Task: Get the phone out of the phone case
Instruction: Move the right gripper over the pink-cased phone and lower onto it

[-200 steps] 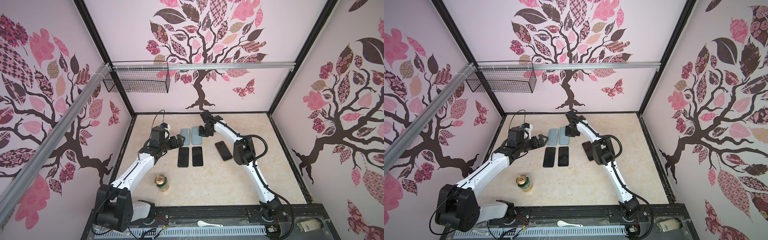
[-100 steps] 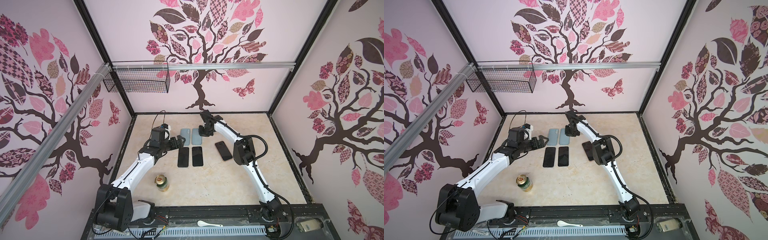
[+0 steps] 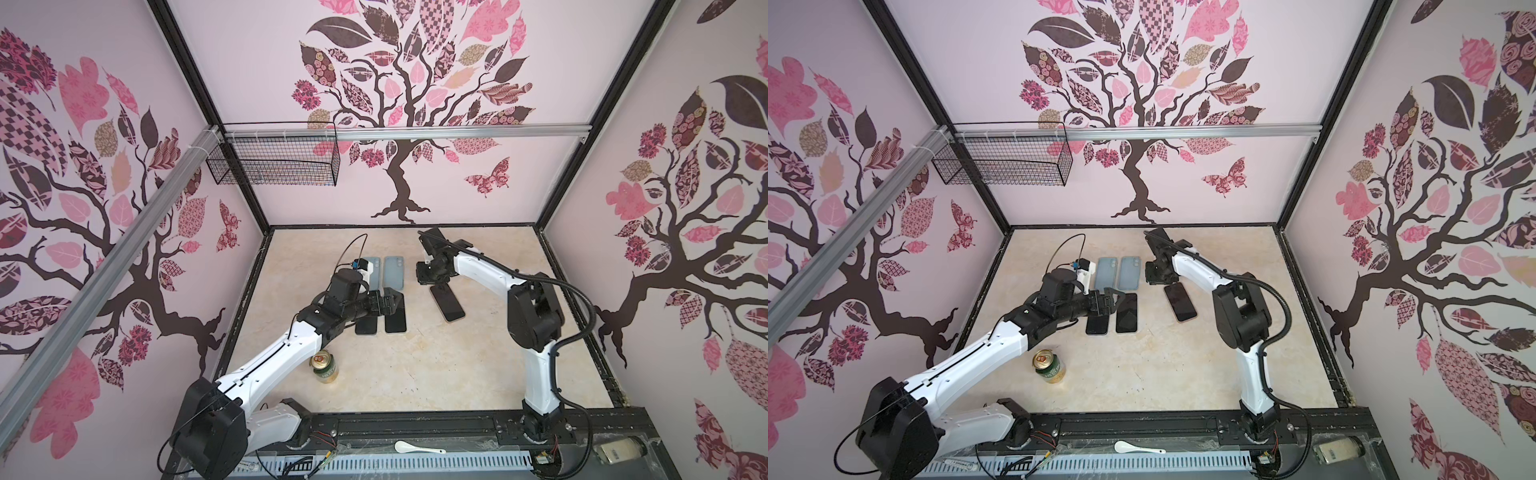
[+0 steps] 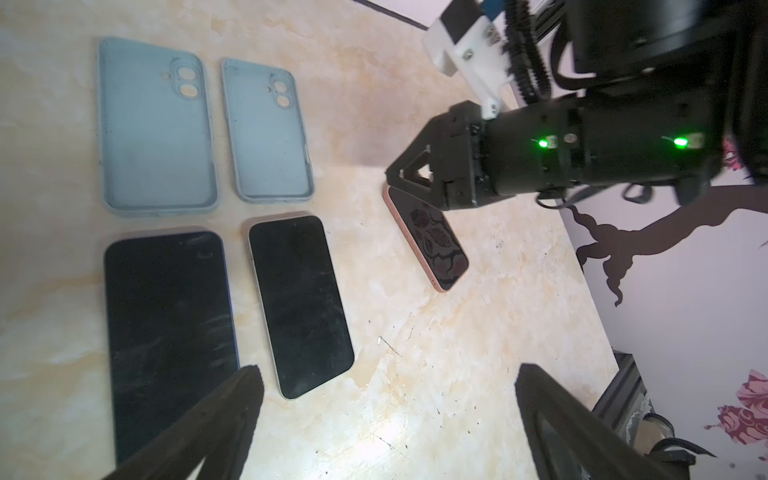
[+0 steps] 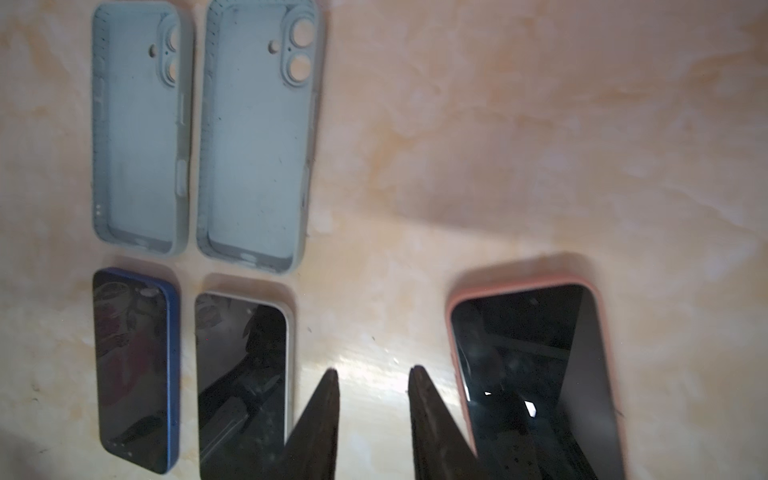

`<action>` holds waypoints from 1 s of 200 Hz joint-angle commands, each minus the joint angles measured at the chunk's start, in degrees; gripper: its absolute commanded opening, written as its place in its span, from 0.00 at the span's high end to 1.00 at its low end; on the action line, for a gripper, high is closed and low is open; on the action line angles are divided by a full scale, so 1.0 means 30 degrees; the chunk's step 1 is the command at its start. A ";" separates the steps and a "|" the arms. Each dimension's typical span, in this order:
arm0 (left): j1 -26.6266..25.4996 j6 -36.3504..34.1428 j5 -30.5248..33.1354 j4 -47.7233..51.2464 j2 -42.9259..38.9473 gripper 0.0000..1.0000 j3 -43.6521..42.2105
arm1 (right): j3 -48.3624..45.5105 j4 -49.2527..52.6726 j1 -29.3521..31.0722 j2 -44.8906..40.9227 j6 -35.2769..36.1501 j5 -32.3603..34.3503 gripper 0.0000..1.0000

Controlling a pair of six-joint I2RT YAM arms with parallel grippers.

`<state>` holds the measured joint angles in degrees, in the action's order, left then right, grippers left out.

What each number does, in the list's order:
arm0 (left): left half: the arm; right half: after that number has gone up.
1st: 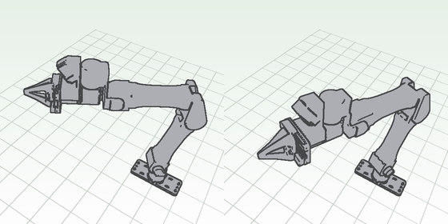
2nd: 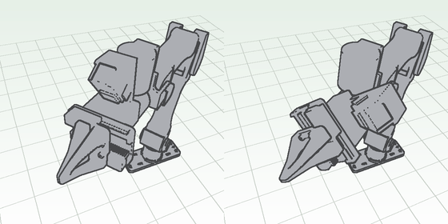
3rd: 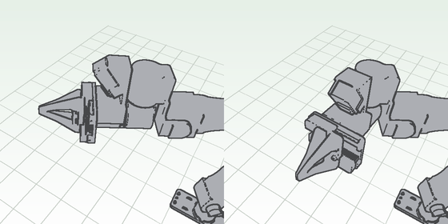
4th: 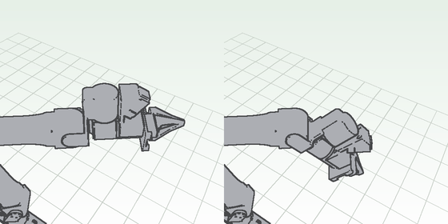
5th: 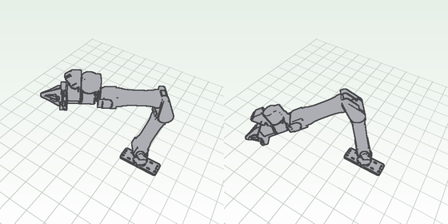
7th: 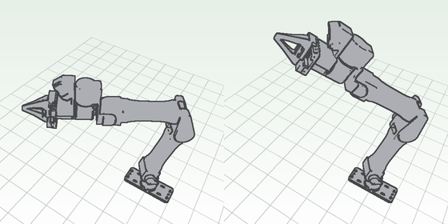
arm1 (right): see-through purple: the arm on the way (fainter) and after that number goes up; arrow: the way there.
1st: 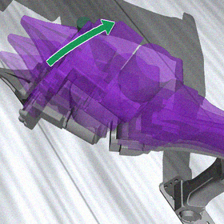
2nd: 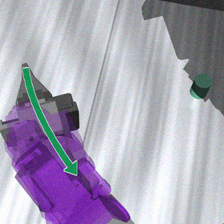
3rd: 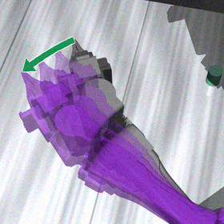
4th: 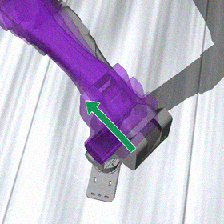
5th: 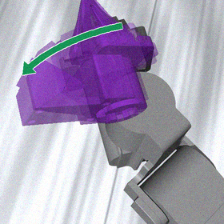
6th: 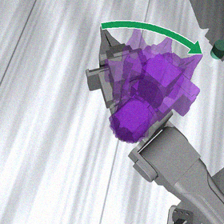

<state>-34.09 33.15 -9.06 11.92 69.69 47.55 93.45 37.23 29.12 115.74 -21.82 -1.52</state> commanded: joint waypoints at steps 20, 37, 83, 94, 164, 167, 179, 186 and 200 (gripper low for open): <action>-0.2396 0.2030 0.3134 -0.3284 0.1686 0.02 -0.0673 | -0.3880 -0.1543 -0.1172 -0.2587 0.0565 0.1733 0.65; -0.3032 0.2168 0.3093 -0.3825 0.2727 0.02 -0.0212 | -0.4756 -0.1783 -0.1734 -0.2818 0.0558 0.1480 0.62; -0.3442 0.2859 0.2390 -0.5254 0.4481 0.02 0.0132 | -0.4787 -0.1400 -0.2779 -0.2220 0.0477 0.0134 0.51; -0.3488 0.2869 0.2302 -0.5263 0.4665 0.02 0.0160 | -0.4631 -0.1308 -0.2849 -0.2072 0.0505 -0.0046 0.46; -0.3483 0.2527 0.2361 -0.4796 0.4539 0.02 0.0175 | -0.4244 -0.1160 -0.3146 -0.1254 0.0708 -0.0870 0.00; -0.3490 0.2495 0.2388 -0.4751 0.4528 0.02 0.0161 | -0.4188 -0.1077 -0.3146 -0.1194 0.0723 -0.0874 0.00; -0.3458 0.2583 0.2532 -0.4632 0.4456 0.02 0.0151 | -0.4083 -0.0895 -0.3131 -0.1015 0.0850 -0.0899 0.00; -0.3453 0.2603 0.2605 -0.4579 0.4376 0.02 0.0147 | -0.4107 -0.0918 -0.3148 -0.0991 0.0911 -0.0900 0.00; -0.3432 0.2488 0.2591 -0.4508 0.4252 0.02 0.0164 | -0.4067 -0.0956 -0.3149 -0.0852 0.1087 -0.1027 0.00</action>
<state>-44.34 41.04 -1.76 -1.61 83.74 46.70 79.48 32.38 20.05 110.43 -19.51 -3.81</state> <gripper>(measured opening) 0.982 0.997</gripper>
